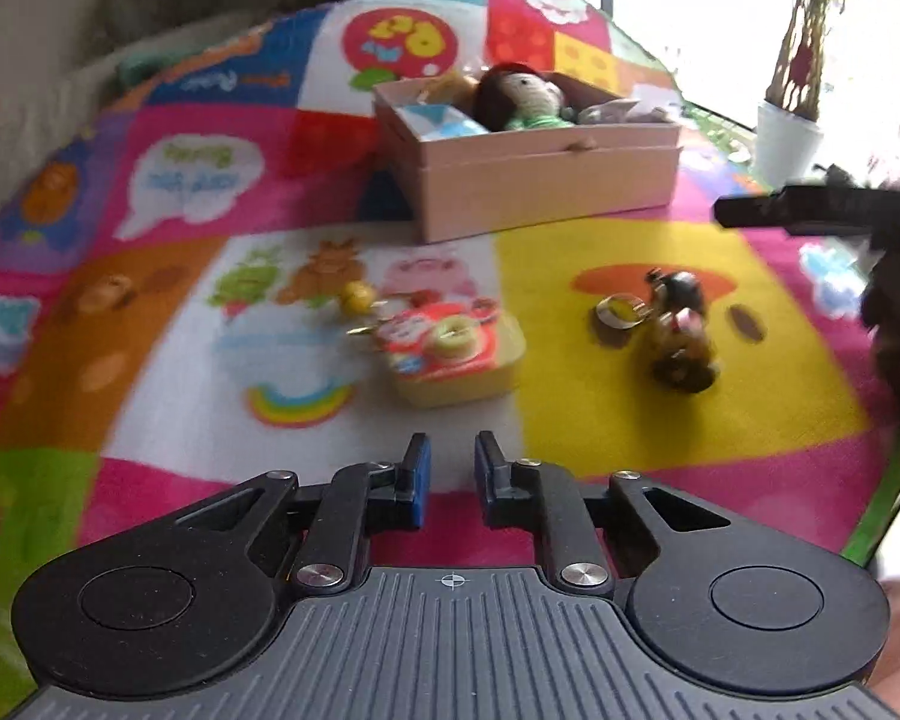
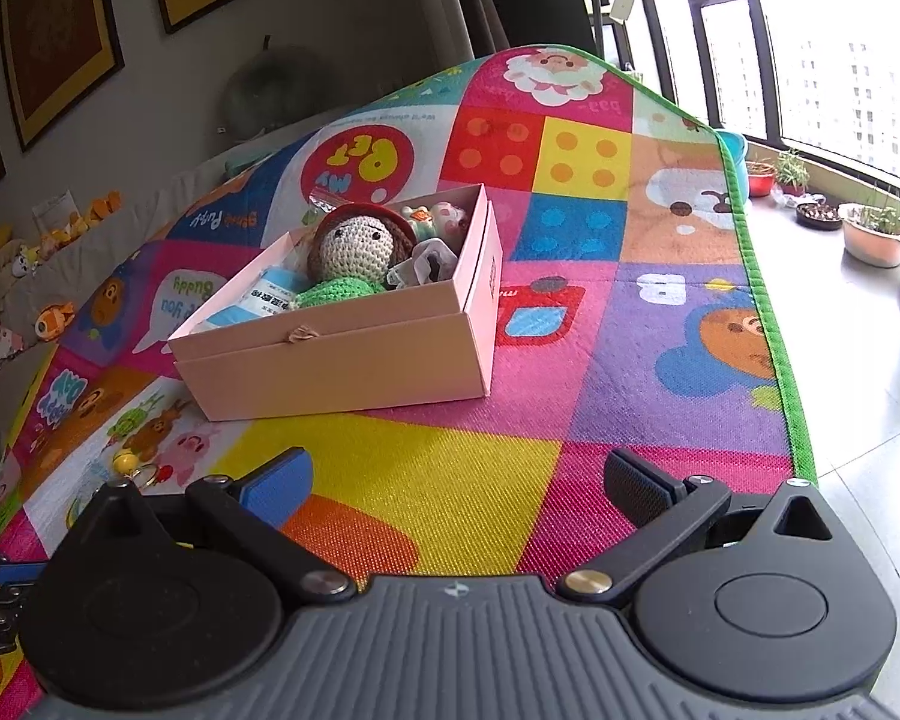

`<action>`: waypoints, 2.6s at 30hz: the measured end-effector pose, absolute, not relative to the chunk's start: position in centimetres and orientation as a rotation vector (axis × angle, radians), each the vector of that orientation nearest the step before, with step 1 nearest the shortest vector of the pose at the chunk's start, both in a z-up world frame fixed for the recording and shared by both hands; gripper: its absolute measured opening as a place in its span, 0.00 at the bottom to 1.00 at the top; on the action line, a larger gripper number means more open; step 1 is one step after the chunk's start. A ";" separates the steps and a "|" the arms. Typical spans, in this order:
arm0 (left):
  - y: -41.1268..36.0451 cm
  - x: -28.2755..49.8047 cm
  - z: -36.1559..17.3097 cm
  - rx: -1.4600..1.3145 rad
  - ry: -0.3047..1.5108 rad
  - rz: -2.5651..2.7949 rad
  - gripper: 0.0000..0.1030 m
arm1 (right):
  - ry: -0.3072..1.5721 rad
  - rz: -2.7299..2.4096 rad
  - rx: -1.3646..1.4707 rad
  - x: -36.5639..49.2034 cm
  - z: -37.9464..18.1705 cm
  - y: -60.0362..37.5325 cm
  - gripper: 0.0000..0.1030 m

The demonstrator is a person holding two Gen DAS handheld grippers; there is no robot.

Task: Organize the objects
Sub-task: 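Move both grippers toward the Hello Kitty toy and doll keychain on the mat, then grasp the Hello Kitty toy with the left gripper while the right grasps the doll keychain, then lower the Hello Kitty toy into the box with the left gripper while the right drops the doll keychain in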

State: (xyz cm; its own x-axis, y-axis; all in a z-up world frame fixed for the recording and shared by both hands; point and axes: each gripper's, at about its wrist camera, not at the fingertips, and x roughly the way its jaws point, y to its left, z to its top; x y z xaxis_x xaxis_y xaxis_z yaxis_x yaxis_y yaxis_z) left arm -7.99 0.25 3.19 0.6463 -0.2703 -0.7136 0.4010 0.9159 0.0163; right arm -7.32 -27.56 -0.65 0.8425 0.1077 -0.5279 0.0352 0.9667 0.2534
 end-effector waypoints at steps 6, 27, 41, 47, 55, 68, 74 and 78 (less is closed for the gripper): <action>-1.3 -7.5 2.7 0.120 0.808 -0.461 0.64 | 0.570 0.042 0.267 -7.3 -0.7 -27.7 1.00; -2.6 -3.7 2.1 0.066 0.766 -0.236 0.75 | 0.564 0.055 0.296 -7.5 -0.7 -28.1 1.00; -2.0 -4.8 2.0 0.061 0.736 -0.222 0.59 | 0.606 0.057 0.266 -7.2 -0.5 -27.7 1.00; 1.1 -6.8 2.1 0.011 0.727 -0.272 0.59 | 0.626 0.290 0.002 -10.4 0.9 -22.9 1.00; 3.0 -8.3 1.9 -0.027 0.710 -0.279 0.59 | 0.697 0.461 -0.151 -9.0 0.5 -17.1 0.86; 3.0 -8.1 2.4 -0.031 0.683 -0.297 0.59 | 0.524 0.341 0.009 -11.4 6.2 -21.3 0.64; 1.4 -4.3 7.4 -0.058 0.610 -0.381 0.59 | 0.452 0.225 0.036 -11.7 6.6 -24.3 0.64; -1.9 -0.1 11.6 -0.041 0.507 -0.425 0.59 | 0.474 0.209 0.084 -11.3 5.6 -25.6 0.64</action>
State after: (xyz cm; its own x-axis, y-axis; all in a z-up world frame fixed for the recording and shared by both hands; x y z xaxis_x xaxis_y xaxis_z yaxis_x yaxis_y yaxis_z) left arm -0.11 -1.90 11.57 0.7890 -0.4049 -0.4621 0.3850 0.9120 -0.1417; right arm -11.33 -25.64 5.60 0.8686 0.2193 -0.4443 -0.1802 0.9751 0.1291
